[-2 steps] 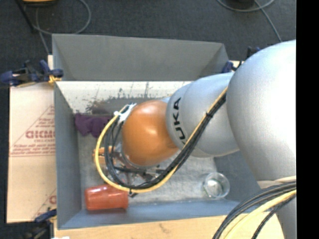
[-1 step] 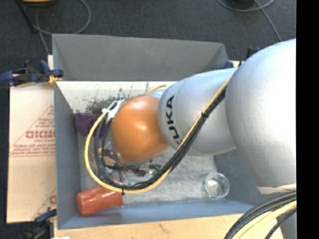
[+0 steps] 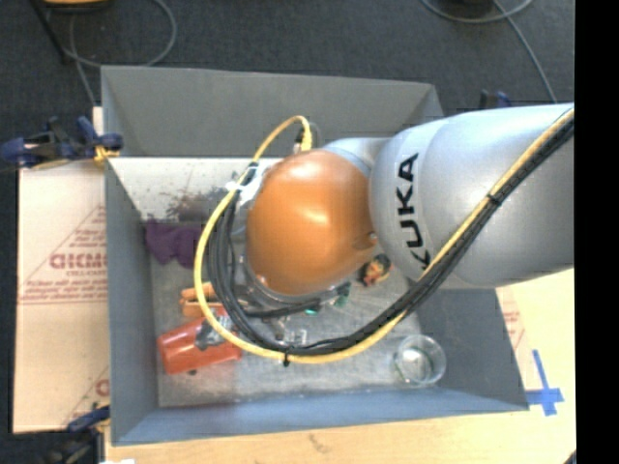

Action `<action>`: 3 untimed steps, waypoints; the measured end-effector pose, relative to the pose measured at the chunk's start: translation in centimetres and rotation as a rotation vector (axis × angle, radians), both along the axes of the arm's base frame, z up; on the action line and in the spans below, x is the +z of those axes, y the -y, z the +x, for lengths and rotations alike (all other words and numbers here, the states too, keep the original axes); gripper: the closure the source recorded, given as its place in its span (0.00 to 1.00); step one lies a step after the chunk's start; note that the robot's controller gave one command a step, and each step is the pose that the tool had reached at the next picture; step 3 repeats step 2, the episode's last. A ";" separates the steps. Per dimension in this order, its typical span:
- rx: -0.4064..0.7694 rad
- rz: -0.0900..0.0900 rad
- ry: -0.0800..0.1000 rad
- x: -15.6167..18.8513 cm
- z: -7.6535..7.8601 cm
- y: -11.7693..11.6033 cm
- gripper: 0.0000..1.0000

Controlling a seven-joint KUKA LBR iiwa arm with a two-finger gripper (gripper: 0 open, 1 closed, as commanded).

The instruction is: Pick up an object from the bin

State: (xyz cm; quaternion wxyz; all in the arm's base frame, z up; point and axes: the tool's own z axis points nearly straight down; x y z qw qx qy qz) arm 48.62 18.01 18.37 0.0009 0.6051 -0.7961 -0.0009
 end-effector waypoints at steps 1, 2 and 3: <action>0.071 0.001 0.011 4.0 -0.2 1.6 0.00; 0.089 0.004 0.013 -0.7 0.5 0.3 0.00; 0.089 0.004 0.013 -0.7 0.5 0.3 0.00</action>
Offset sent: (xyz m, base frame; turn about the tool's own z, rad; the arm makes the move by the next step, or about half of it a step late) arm 0.0149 0.0224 -0.1137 -0.1198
